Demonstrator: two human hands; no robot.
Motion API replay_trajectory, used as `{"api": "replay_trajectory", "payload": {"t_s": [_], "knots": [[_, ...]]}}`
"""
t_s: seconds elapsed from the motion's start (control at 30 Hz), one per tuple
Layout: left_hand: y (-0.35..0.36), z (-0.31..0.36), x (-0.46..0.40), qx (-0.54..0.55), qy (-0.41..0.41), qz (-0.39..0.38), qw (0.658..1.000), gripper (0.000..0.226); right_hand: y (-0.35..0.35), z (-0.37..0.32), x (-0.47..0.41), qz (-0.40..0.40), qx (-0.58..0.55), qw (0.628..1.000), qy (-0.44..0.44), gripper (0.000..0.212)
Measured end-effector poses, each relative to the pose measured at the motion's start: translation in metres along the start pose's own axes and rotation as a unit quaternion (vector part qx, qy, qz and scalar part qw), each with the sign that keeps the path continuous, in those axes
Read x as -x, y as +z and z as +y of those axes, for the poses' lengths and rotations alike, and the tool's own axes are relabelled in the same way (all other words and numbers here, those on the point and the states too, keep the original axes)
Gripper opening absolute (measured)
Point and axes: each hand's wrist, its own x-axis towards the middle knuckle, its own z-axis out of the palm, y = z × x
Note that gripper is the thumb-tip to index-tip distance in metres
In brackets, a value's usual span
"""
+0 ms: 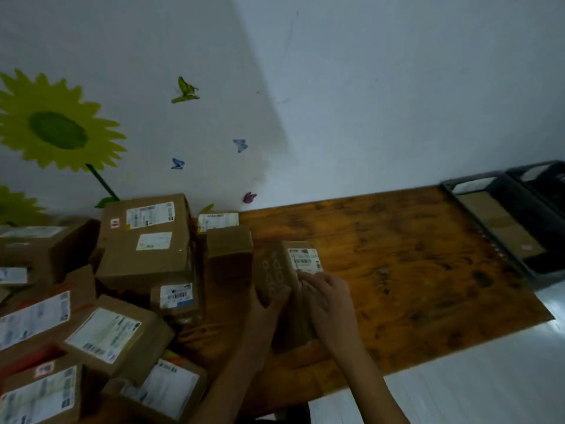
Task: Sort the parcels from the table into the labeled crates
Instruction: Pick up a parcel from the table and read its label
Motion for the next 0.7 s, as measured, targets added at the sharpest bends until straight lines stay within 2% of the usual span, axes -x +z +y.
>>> {"api": "replay_trajectory", "payload": {"t_s": [0.07, 0.13, 0.2, 0.27, 0.37, 0.43, 0.5, 0.53, 0.63, 0.7], "knots": [[0.001, 0.018, 0.012, 0.003, 0.020, -0.034, 0.999, 0.102, -0.008, -0.019, 0.014, 0.082, 0.028, 0.993, -0.081, 0.025], [0.002, 0.034, 0.025, -0.008, 0.042, -0.087, 0.995, 0.097, -0.016, -0.034, 0.025, 0.134, 0.051, 0.980, -0.140, 0.028], [-0.001, 0.045, 0.039, -0.011, 0.054, -0.123, 0.991, 0.082, -0.022, -0.047, 0.039, 0.153, 0.054, 0.970, -0.182, 0.029], [-0.008, 0.053, 0.054, -0.024, 0.065, -0.137, 0.988, 0.087, -0.027, -0.058, 0.055, 0.149, 0.021, 0.972, -0.183, 0.028], [-0.024, 0.066, 0.072, -0.016, 0.081, -0.123, 0.989, 0.093, -0.036, -0.072, 0.072, 0.129, -0.053, 0.984, -0.113, 0.037], [-0.029, 0.072, 0.082, 0.005, 0.080, -0.139, 0.987, 0.085, -0.046, -0.082, 0.076, 0.087, -0.170, 0.981, -0.019, 0.058], [-0.031, 0.077, 0.092, -0.001, 0.092, -0.161, 0.983, 0.080, -0.051, -0.088, 0.081, -0.015, -0.314, 0.947, 0.063, 0.083], [-0.032, 0.079, 0.095, -0.009, 0.100, -0.167, 0.981, 0.079, -0.054, -0.089, 0.082, -0.062, -0.376, 0.921, 0.083, 0.085], [-0.035, 0.086, 0.106, -0.030, 0.109, -0.180, 0.977, 0.077, -0.058, -0.095, 0.090, -0.117, -0.495, 0.853, 0.121, 0.076], [-0.039, 0.086, 0.112, -0.038, 0.111, -0.180, 0.977, 0.075, -0.053, -0.095, 0.096, -0.115, -0.518, 0.838, 0.127, 0.072]]}}
